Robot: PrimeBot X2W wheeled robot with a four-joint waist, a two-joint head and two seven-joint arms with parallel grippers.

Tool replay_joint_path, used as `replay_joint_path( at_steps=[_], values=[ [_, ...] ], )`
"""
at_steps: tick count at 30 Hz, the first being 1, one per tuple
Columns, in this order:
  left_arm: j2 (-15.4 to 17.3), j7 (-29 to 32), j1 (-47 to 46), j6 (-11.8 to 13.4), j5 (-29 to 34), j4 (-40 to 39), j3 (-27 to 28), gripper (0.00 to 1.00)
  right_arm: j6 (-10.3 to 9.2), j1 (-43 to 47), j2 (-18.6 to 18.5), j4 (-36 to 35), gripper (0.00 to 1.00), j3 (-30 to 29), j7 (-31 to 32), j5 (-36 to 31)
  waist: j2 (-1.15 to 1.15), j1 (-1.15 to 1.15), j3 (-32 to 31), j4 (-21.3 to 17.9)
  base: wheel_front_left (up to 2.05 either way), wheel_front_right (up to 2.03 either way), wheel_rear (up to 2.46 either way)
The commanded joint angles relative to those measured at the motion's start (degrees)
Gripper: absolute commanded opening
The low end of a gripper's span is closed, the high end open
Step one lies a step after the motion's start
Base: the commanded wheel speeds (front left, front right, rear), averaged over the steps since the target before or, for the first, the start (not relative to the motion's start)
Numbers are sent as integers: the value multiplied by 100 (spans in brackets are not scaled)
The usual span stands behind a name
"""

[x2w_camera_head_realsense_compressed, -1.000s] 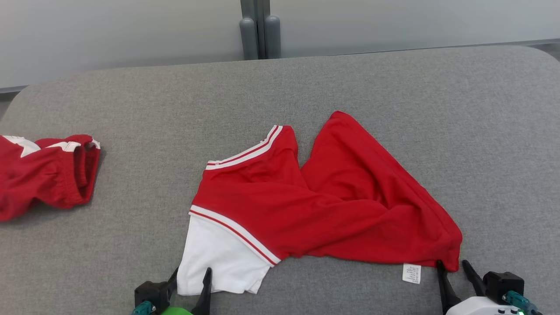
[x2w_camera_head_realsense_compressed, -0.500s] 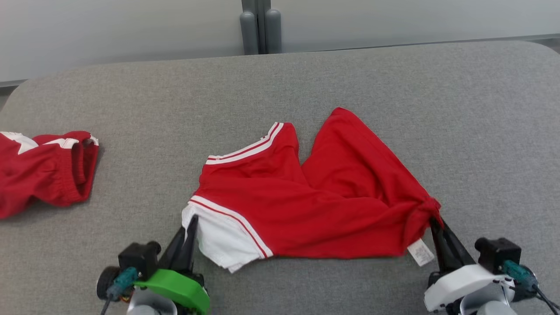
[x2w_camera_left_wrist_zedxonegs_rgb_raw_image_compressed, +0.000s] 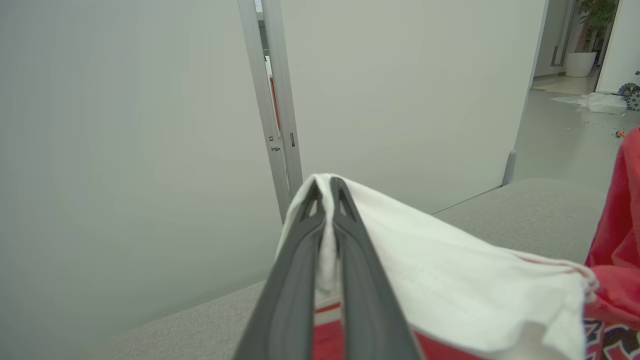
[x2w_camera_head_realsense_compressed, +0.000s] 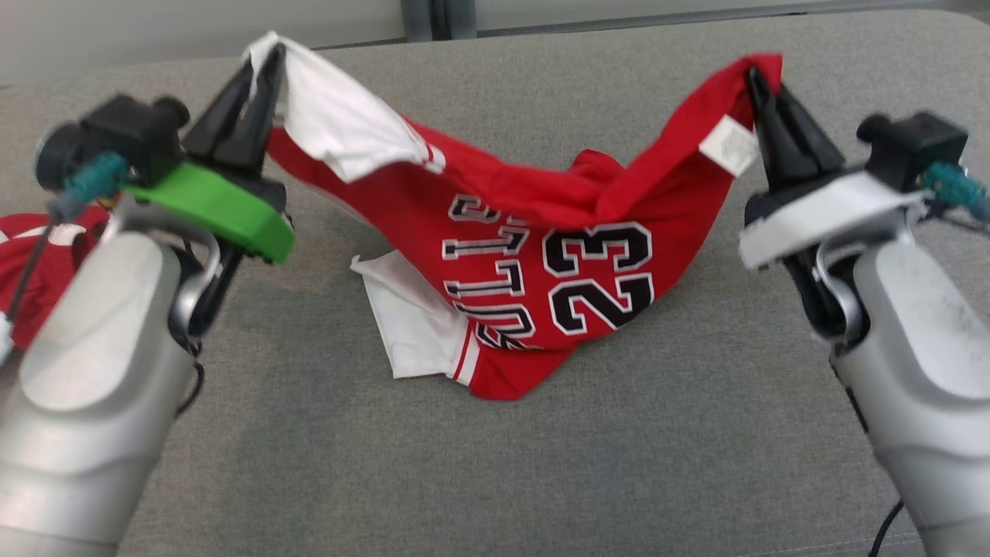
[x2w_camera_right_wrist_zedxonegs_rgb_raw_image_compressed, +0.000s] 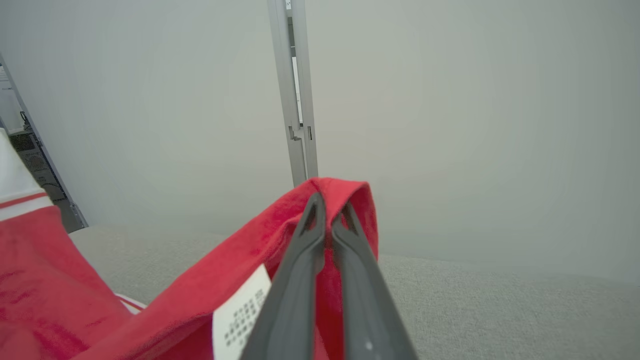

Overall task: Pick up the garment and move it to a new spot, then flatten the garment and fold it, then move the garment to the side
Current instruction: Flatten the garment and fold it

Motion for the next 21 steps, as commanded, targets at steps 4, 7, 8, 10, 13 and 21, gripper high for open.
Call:
replay_joint_path(
  at_steps=[4,7,8,10,13,21],
  values=[
    [299,241,-1496,-7,-445,357,-397,0,-9,-1510,-43,534,0,101,313,389,0,0,741,-155,0,0,0],
    [353,400,-2619,-7,-746,801,-589,0,-8,-2663,-51,1121,0,62,558,649,0,0,960,-128,0,0,0],
    [355,429,-2947,-7,-803,924,-656,0,-8,-3009,-34,1287,0,36,611,721,0,0,1014,-123,0,0,0],
    [278,438,-3591,-6,-991,1270,-690,0,-8,-3680,48,1726,0,-100,695,862,0,0,1074,-115,0,0,0],
    [191,377,-4559,-6,-1106,1818,-697,0,-8,-4631,97,2404,0,-302,752,977,0,0,1142,-106,0,0,0],
    [-62,-113,-5910,-6,-1273,2764,-710,0,-8,-6053,47,3535,0,-251,484,918,0,0,1277,-94,0,0,0]
  ],
)
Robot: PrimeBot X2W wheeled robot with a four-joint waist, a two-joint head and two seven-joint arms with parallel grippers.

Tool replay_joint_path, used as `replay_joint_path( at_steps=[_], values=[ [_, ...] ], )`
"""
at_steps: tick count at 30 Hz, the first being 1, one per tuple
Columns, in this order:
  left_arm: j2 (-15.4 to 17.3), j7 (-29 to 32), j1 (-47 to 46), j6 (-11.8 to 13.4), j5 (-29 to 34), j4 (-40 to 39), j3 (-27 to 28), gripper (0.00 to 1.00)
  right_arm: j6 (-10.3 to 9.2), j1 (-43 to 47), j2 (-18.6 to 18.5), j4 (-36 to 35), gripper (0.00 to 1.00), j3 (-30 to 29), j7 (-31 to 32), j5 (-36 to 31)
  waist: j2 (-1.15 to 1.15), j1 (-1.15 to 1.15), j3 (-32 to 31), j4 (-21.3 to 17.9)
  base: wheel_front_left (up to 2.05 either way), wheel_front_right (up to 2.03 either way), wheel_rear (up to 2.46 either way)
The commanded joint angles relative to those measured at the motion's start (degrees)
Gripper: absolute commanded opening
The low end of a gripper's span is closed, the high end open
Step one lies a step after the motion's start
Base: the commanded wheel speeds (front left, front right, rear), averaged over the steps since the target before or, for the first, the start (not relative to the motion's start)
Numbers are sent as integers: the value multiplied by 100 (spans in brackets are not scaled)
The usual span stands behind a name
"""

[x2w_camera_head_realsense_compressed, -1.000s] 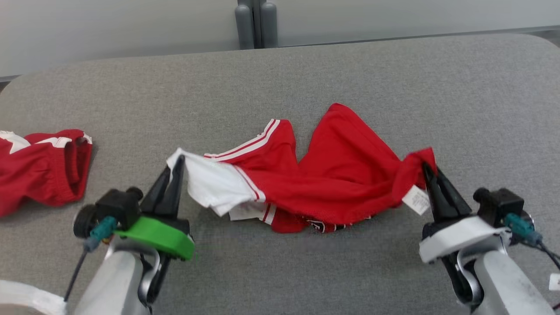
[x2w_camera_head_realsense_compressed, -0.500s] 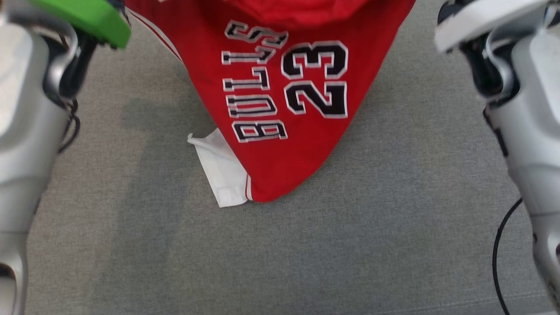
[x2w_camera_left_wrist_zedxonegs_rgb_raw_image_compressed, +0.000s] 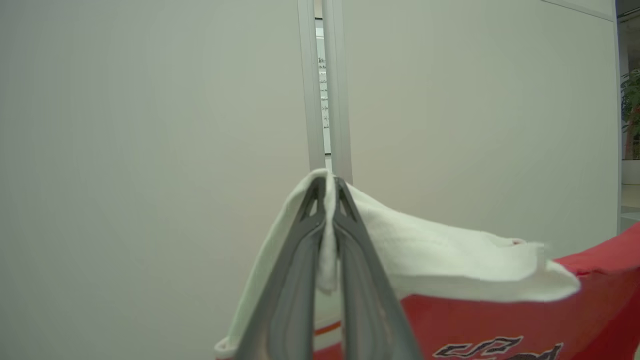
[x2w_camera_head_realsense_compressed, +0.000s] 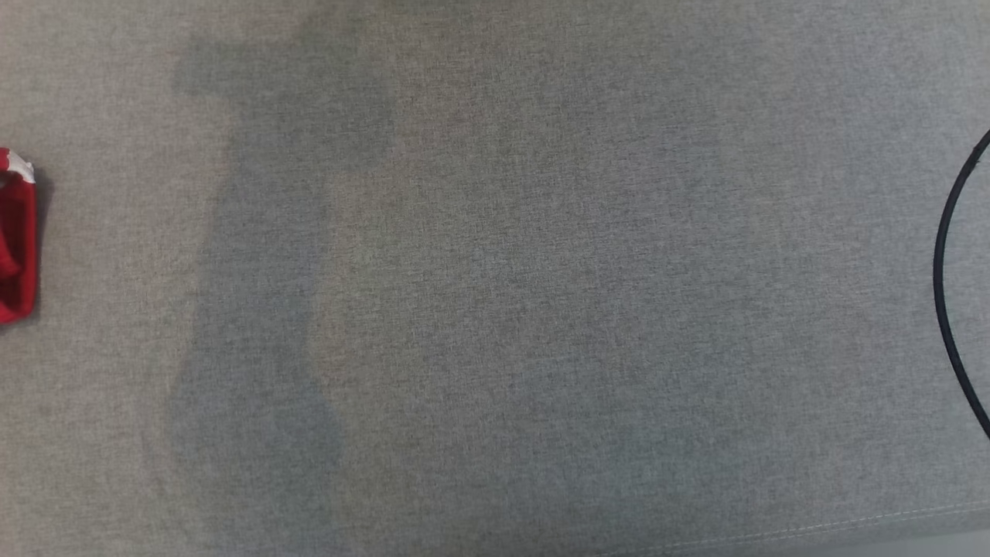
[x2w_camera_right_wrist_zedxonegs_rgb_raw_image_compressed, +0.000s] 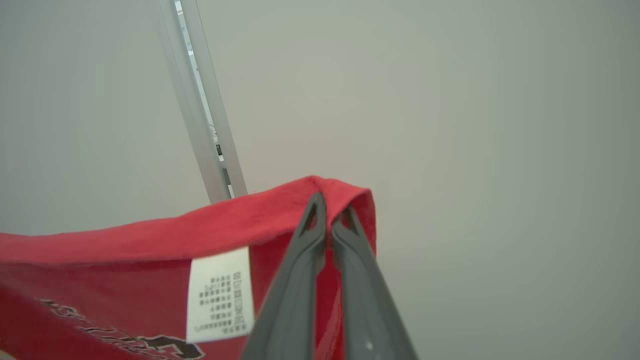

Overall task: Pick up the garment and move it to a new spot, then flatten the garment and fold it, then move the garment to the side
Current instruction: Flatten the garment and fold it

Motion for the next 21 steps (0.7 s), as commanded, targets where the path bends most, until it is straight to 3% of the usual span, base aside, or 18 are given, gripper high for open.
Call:
replay_joint_path(
  at_steps=[1,7,14,21],
  values=[
    [-55,-56,0,2,-70,54,-67,0,-8,-13,-21,112,0,68,-71,41,0,-1,35,27,0,0,0],
    [-47,-238,376,2,-308,257,-369,0,-8,215,-140,414,0,425,-221,296,0,-1,141,75,0,0,0],
    [13,-375,1246,2,-591,104,-500,0,-9,937,-252,217,0,920,-537,840,0,-1,201,52,0,0,0],
    [170,-369,2992,157,-325,-1052,393,0,-9,2507,-607,-625,0,1546,-822,1510,0,-1,-76,27,0,0,0]
  ],
)
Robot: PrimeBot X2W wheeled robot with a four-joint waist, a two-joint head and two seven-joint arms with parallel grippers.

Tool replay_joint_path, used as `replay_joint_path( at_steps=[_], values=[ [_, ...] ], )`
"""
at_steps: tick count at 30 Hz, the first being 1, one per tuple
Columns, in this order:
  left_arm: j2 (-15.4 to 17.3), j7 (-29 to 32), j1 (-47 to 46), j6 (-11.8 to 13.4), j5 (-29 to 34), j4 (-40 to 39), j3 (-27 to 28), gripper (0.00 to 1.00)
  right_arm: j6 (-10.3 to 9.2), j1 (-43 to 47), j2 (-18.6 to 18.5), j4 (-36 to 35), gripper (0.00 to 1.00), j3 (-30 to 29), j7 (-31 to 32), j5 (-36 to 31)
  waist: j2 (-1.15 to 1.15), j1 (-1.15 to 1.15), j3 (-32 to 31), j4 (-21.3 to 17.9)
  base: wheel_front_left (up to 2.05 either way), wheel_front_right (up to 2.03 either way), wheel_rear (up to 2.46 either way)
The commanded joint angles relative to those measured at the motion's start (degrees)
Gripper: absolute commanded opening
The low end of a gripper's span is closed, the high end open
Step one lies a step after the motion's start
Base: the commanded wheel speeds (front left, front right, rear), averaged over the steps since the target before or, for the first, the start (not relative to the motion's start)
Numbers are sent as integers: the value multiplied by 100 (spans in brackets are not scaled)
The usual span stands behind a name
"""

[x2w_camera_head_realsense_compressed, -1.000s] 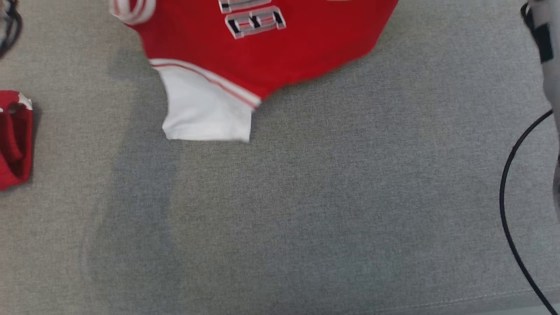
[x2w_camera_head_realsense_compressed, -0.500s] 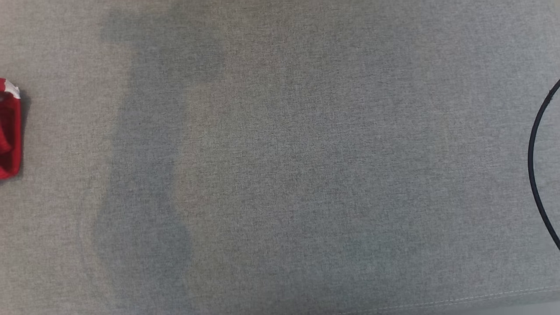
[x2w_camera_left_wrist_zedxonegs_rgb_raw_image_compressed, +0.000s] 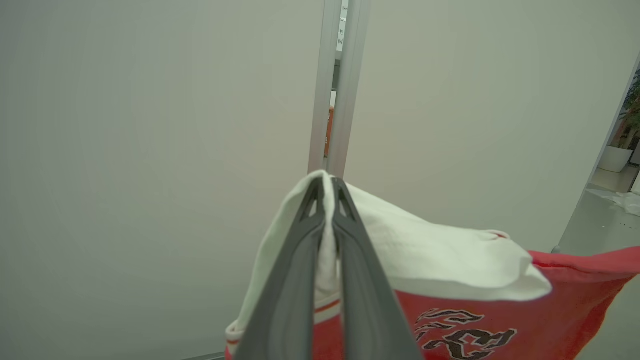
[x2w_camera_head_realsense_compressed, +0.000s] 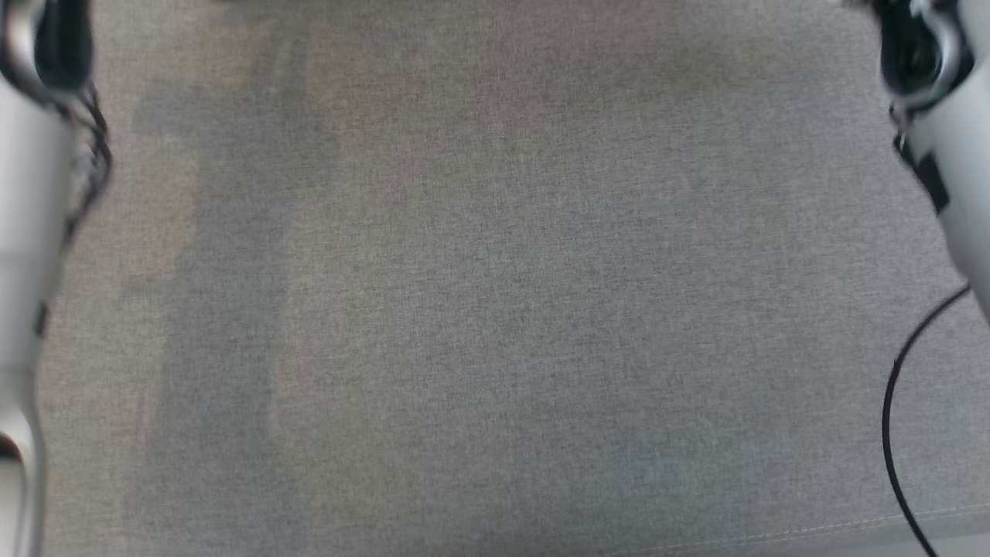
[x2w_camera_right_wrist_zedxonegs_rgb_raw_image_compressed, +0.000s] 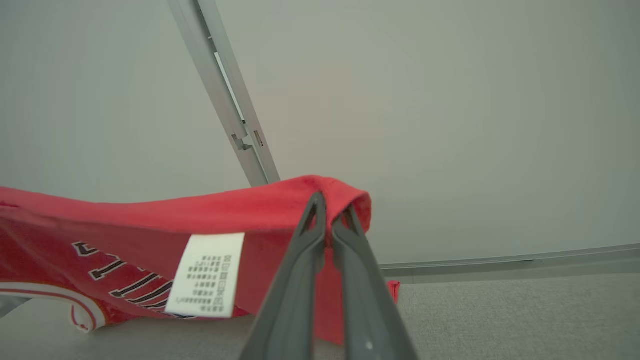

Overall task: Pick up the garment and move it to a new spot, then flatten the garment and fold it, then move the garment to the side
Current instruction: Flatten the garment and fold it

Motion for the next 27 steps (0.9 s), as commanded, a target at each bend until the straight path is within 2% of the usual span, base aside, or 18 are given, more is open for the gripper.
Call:
replay_joint_path(
  at_steps=[1,6,11,18,27],
  values=[
    [7,-1,423,84,104,-247,188,0,-9,343,-135,-166,0,79,-61,131,0,0,-153,-10,0,0,0],
    [-95,-2,2129,350,396,-1367,722,0,-8,1608,-457,-956,0,379,-144,499,0,0,-389,-23,0,0,0],
    [-193,-3,3667,535,654,-2164,1056,0,-9,2653,-689,-1564,0,468,-196,685,0,0,-595,-39,0,0,0],
    [-588,-3,5538,546,910,-2819,1309,0,-8,4236,-764,-2128,0,292,-230,759,0,0,-966,66,0,0,0],
    [-1136,-4,7087,490,1122,-3079,1698,0,-9,5842,-708,-2518,0,-230,-240,332,0,0,-1346,154,0,0,0]
  ],
)
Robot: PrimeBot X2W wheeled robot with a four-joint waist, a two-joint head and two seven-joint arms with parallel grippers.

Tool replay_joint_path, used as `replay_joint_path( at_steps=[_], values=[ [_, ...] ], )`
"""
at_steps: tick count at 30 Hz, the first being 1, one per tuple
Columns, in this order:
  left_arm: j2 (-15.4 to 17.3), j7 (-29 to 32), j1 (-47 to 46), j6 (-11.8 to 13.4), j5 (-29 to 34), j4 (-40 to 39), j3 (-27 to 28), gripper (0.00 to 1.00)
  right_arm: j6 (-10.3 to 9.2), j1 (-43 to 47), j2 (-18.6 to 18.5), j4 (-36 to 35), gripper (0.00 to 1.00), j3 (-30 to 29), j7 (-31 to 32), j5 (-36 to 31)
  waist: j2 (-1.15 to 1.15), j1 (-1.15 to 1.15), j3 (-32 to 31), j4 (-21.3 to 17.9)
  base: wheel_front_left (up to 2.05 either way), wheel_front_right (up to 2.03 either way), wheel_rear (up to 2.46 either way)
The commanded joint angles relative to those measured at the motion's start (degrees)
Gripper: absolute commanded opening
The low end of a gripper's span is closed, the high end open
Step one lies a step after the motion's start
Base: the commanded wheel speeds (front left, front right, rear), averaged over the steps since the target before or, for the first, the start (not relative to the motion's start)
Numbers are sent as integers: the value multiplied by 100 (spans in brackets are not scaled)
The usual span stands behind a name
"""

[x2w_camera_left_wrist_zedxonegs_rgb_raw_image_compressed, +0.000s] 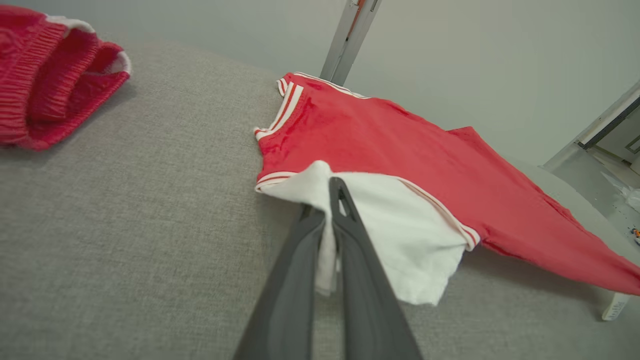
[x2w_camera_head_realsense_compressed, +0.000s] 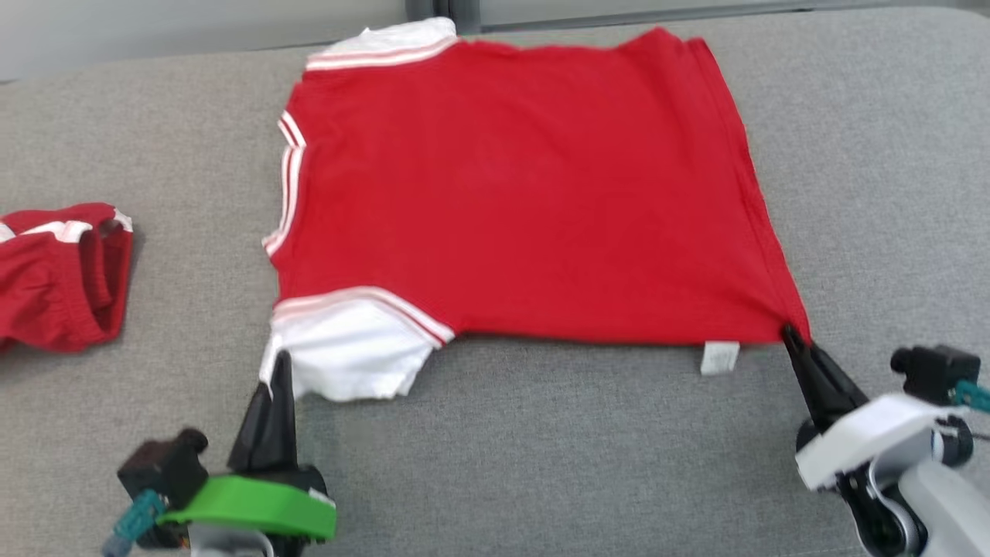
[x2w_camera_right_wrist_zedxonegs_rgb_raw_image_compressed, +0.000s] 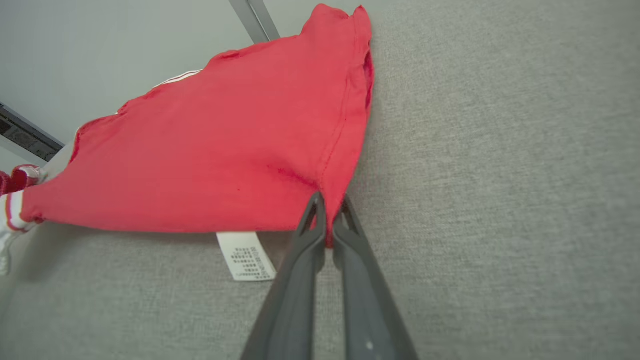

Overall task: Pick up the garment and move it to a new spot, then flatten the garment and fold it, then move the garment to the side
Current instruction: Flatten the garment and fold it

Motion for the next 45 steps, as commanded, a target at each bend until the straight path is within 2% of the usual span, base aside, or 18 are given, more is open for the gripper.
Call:
replay_joint_path(
  at_steps=[1,9,15,20,26,35,45],
  values=[
    [-52,-3,210,-29,104,-58,72,0,-10,243,-15,-74,0,-99,-30,-105,0,1,-159,54,0,0,0],
    [-229,-3,943,-148,256,-196,42,0,-10,1385,32,-606,0,-910,265,-539,0,1,-451,164,0,0,0],
    [-151,16,1031,-278,309,-7,-151,0,-10,2135,356,-1117,0,-1469,766,-812,0,1,-521,276,0,0,0],
    [-69,26,816,-331,391,147,-249,0,-10,2342,678,-1328,0,-1788,1077,-1013,0,1,-573,261,0,0,0],
    [70,131,373,-427,473,221,-408,0,-9,2053,864,-1560,0,-1903,1308,-1214,0,1,-536,190,0,0,0],
    [324,382,-776,-560,594,604,-662,0,-10,1369,982,-1504,0,-2013,1588,-1340,0,1,-345,147,0,0,0],
    [482,447,-2129,-613,486,1648,-943,0,-10,108,1099,-743,0,-2001,1758,-1351,0,1,-6,-52,0,0,0]
  ],
)
